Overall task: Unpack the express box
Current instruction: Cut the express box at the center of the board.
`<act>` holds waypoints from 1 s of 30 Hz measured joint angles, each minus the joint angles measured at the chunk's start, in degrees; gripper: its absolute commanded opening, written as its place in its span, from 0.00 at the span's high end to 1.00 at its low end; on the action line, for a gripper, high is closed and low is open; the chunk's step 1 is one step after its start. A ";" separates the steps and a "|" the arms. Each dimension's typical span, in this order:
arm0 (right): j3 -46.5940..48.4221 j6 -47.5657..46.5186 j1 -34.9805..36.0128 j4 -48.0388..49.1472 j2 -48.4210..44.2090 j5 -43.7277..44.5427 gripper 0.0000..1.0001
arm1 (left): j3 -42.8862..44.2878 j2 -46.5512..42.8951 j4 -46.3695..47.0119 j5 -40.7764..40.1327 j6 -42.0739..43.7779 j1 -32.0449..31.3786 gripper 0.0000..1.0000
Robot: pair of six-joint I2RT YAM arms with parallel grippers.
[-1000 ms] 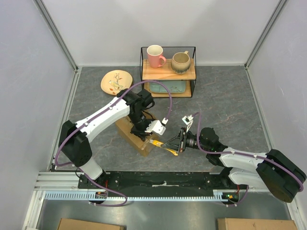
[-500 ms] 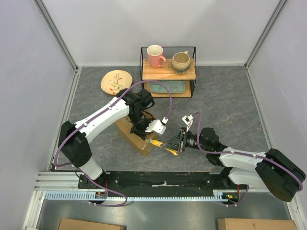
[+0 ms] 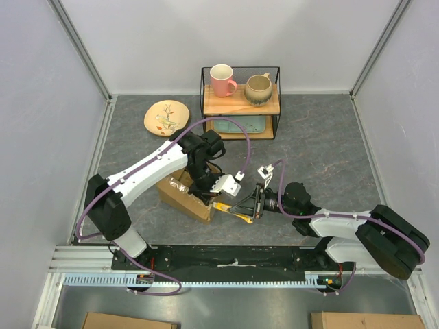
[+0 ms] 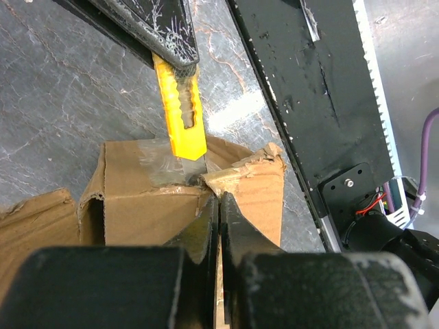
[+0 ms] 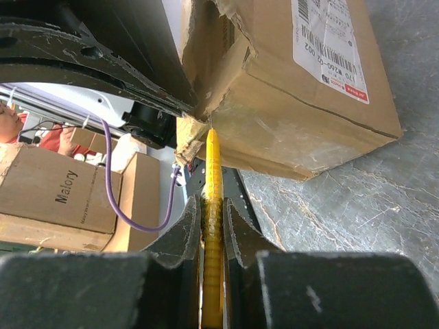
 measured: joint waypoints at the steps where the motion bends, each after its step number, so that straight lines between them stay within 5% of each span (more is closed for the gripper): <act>1: 0.00 0.02 0.02 0.11 0.07 -0.13 1.00 | 0.00 0.00 -0.07 0.07 -0.02 0.00 0.98; 16: 2.86 4.07 2.25 10.27 11.26 -4.72 1.00 | 0.15 0.07 -3.34 2.01 -0.50 -0.79 0.98; 21: 8.44 4.55 3.50 14.45 15.67 -2.69 1.00 | 2.25 0.39 0.79 10.21 -0.59 -3.50 0.98; 24: 8.74 3.43 3.28 15.61 13.46 -1.33 1.00 | 2.80 0.33 2.23 12.74 -0.76 -4.28 0.98; 30: 7.67 -3.26 2.95 2.40 -0.31 2.14 1.00 | 1.88 -1.46 2.43 13.11 -1.03 -4.15 0.98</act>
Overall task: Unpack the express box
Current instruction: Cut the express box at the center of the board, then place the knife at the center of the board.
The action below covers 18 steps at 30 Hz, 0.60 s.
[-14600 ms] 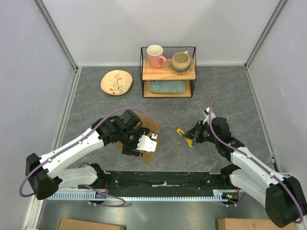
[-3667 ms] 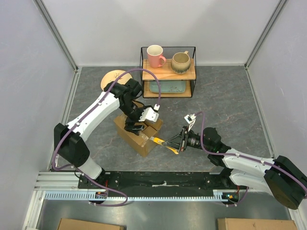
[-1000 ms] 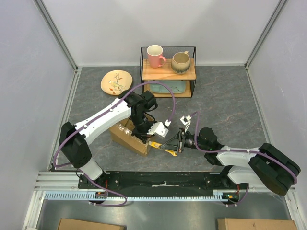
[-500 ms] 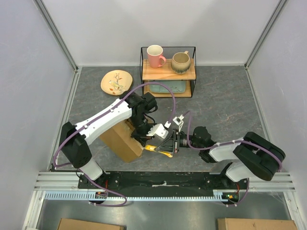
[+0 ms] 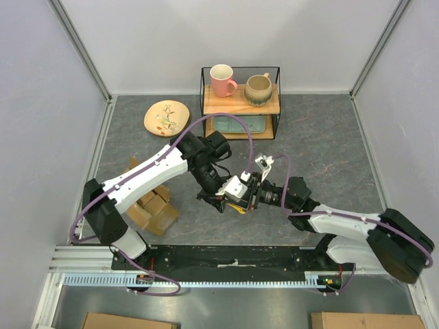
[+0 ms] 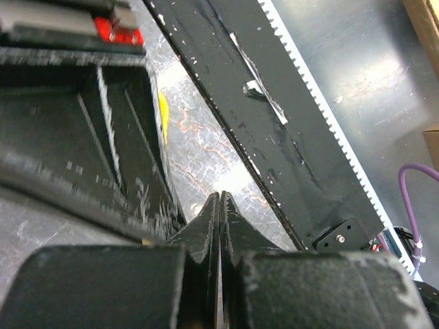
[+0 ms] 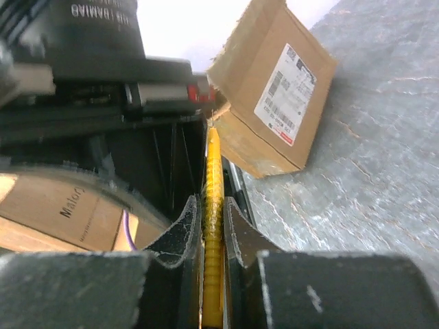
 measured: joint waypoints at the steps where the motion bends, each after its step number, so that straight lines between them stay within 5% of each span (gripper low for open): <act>1: -0.11 -1.31 0.02 -2.56 -2.23 0.68 1.00 | 0.00 -0.42 0.15 -0.37 -0.11 0.11 0.99; 6: 0.02 -8.87 0.22 -21.66 -10.25 7.04 1.00 | 0.02 -3.13 0.46 -3.10 -0.98 1.09 0.98; 11: 2.78 -14.64 -0.15 -40.39 -7.96 19.21 1.00 | 0.00 -7.06 0.83 -5.73 -1.84 2.40 0.96; 18: 3.54 -18.67 -1.86 -46.51 -2.19 35.71 0.95 | 0.20 -8.85 1.03 -8.83 -5.97 8.37 0.63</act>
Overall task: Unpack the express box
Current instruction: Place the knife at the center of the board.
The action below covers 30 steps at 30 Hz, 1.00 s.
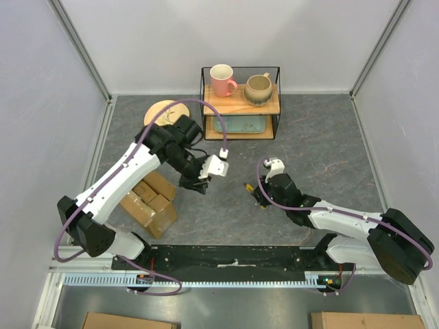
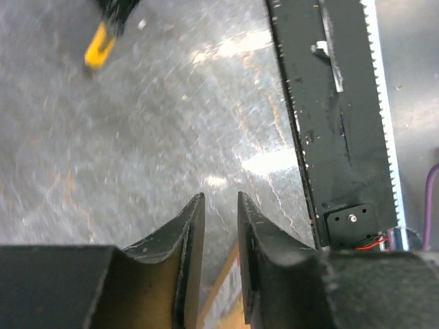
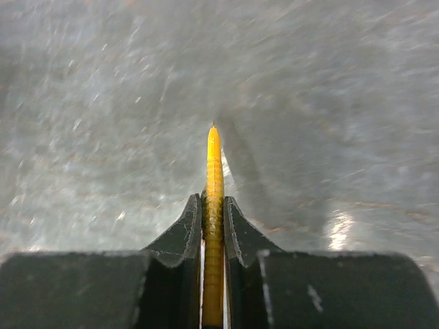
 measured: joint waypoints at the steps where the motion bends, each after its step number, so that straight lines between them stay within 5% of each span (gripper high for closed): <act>1: -0.22 -0.33 -0.33 0.55 -0.17 2.45 0.73 | 0.00 -0.24 0.11 -0.24 -0.94 1.97 0.58; 2: -0.81 -0.59 -0.70 1.77 -0.57 4.55 0.59 | 0.00 -0.61 0.20 -0.44 -2.16 3.78 0.47; 9: -3.10 -1.84 -3.39 2.75 -2.60 14.80 0.04 | -2.80 -7.61 1.01 -2.47 -11.32 7.96 0.41; 16: 4.13 -3.61 -2.80 -4.68 -7.04 14.05 0.02 | -4.92 -14.14 1.73 -4.24 -14.75 8.31 0.41; 20: 7.34 -4.90 4.11 -1.70 -9.62 8.17 0.02 | -5.53 -17.66 1.68 -4.57 -14.73 10.71 0.42; 25: 13.27 -5.14 14.78 6.49 -0.57 0.94 0.02 | -8.28 -21.46 1.18 -5.29 -14.25 15.30 0.44; 30: 14.32 -3.17 17.66 18.05 11.13 -4.74 0.02 | -9.07 -22.82 0.70 -5.60 -12.72 21.11 0.46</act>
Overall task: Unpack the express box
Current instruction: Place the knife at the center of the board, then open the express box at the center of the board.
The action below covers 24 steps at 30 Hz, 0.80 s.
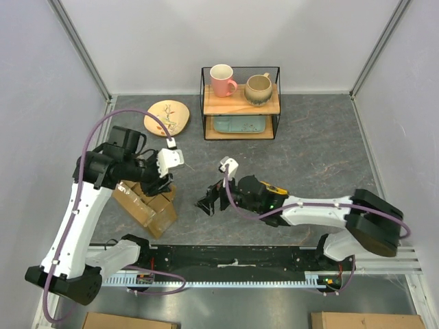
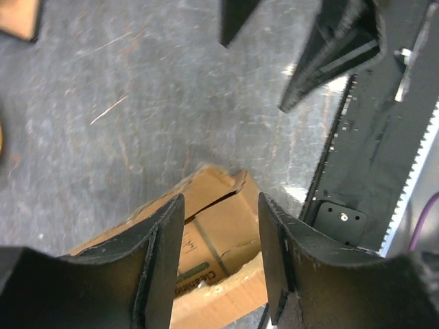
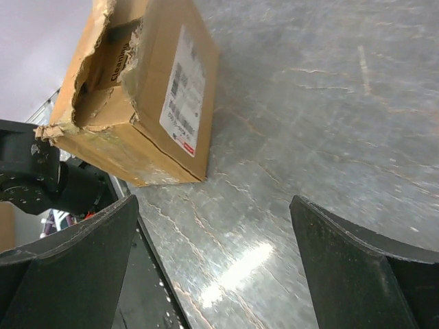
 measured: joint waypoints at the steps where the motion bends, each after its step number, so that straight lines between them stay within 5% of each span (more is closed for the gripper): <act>1: 0.50 0.09 0.31 1.38 1.92 -0.68 0.02 | -0.02 -0.26 0.15 -0.15 -0.02 1.62 0.46; 6: 7.39 -0.02 2.64 8.11 12.48 -3.89 0.02 | -0.72 -4.17 5.40 -1.97 -1.51 9.05 0.44; 23: 22.93 -4.07 3.78 14.01 30.60 -4.74 0.02 | -5.07 -10.27 8.63 -8.50 -7.17 10.12 0.43; 24: 23.15 -4.50 4.02 13.42 31.30 -4.63 0.13 | -5.09 -10.51 8.63 -9.31 -7.54 10.12 0.43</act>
